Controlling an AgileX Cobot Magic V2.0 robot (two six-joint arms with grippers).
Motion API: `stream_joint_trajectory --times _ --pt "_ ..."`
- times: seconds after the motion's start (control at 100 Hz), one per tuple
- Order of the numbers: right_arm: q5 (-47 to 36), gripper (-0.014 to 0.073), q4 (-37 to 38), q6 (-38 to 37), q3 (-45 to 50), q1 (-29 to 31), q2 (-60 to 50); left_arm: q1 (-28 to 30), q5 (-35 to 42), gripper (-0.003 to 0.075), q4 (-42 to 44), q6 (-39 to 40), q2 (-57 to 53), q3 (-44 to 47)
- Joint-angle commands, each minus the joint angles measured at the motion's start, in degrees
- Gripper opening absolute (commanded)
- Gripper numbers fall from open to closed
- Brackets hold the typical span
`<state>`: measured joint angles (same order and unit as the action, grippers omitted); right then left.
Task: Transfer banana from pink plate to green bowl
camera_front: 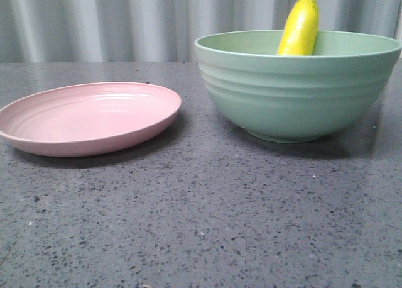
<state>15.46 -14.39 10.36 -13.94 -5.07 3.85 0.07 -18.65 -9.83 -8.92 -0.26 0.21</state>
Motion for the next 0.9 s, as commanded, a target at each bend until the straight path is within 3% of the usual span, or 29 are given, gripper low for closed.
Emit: stream_joint_trajectory --times 0.0,0.08,0.16,0.28,0.45,0.6,0.75,0.889 --pt "-12.3 -0.0068 3.6 0.3 2.3 2.2 0.6 0.1 3.3 -0.0020 -0.5 0.2 -1.7 0.4" --pt "-19.5 -0.0068 7.8 -1.6 6.2 3.8 0.6 0.1 3.3 -0.0020 -0.5 0.2 -1.7 0.4" --pt "-25.2 -0.0068 12.9 -9.1 10.1 5.1 0.6 0.1 3.3 -0.0020 -0.5 0.2 -1.7 0.4" --pt "-31.0 -0.0068 14.4 -14.9 16.2 7.0 -0.1 0.1 3.3 -0.0020 -0.5 0.2 -1.7 0.4" --pt "-14.0 -0.0068 15.3 -15.2 15.9 10.5 -5.8 0.1 3.3 -0.0020 -0.5 0.2 -1.7 0.4" --pt "-4.4 -0.0068 15.3 -15.2 15.9 11.6 -5.4 0.1 3.3 -0.0020 -0.5 0.2 -1.6 0.4" --pt "2.1 -0.0068 15.3 -15.2 15.9 11.6 -5.4 0.1 3.3 -0.0020 -0.5 0.2 -1.6 0.4" --pt "2.2 -0.0068 15.3 -15.2 15.9 11.6 -5.4 0.1 3.3 -0.0020 -0.5 0.2 -1.6 0.4"
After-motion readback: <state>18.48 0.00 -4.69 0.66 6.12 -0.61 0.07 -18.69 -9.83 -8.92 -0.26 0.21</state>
